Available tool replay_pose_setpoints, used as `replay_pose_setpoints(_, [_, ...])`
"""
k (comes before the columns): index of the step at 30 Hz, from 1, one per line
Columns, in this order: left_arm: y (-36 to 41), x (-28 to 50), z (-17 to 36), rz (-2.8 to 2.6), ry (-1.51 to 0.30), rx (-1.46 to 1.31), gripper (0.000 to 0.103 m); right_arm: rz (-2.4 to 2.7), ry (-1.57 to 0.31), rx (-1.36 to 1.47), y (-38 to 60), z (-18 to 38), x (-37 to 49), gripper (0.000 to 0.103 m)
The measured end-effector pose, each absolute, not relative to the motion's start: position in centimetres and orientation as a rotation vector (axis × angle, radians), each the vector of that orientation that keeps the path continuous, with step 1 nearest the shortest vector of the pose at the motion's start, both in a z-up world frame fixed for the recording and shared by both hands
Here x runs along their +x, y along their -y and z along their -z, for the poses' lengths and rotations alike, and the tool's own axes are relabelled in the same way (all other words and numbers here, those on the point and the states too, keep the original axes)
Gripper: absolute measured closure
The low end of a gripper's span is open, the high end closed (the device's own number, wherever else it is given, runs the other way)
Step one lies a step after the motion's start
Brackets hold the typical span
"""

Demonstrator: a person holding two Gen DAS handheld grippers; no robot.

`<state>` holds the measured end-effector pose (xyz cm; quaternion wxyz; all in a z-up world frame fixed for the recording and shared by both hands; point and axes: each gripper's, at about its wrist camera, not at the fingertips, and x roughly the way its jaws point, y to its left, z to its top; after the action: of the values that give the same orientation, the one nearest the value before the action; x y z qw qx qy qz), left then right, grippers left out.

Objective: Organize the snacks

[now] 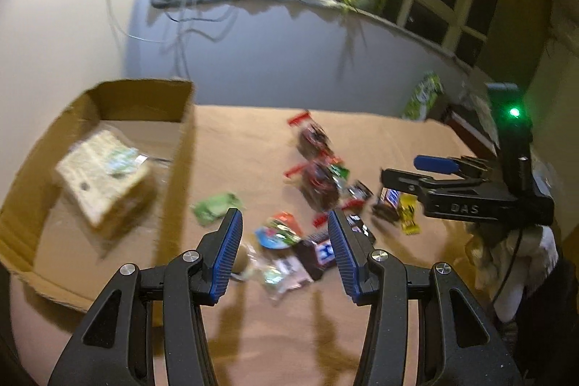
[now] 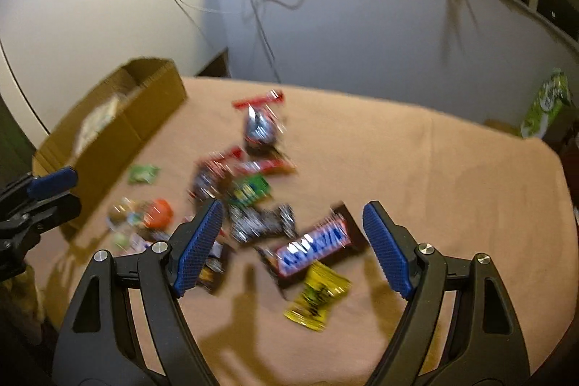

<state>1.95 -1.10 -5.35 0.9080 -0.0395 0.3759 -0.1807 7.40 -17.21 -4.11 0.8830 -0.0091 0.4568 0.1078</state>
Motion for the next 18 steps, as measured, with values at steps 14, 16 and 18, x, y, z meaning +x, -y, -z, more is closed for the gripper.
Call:
replay_pose_setpoints(14, [5.5,2.6,7.6,0.451,-0.849,0.027,0.055,-0.236,-1.017,0.0,20.2,6.6,7.0,0.021])
replay_pose_setpoints(16, [6.0,2.5,7.8,0.458,-0.85,0.055,0.055,-0.246,-1.023,-0.003,20.2,6.8,6.7,0.021])
replay_pose_setpoints(18, [6.4,2.4,8.0,0.461,-0.853,0.077,0.055,-0.255,-1.024,-0.015,20.1,6.9,6.1,0.021])
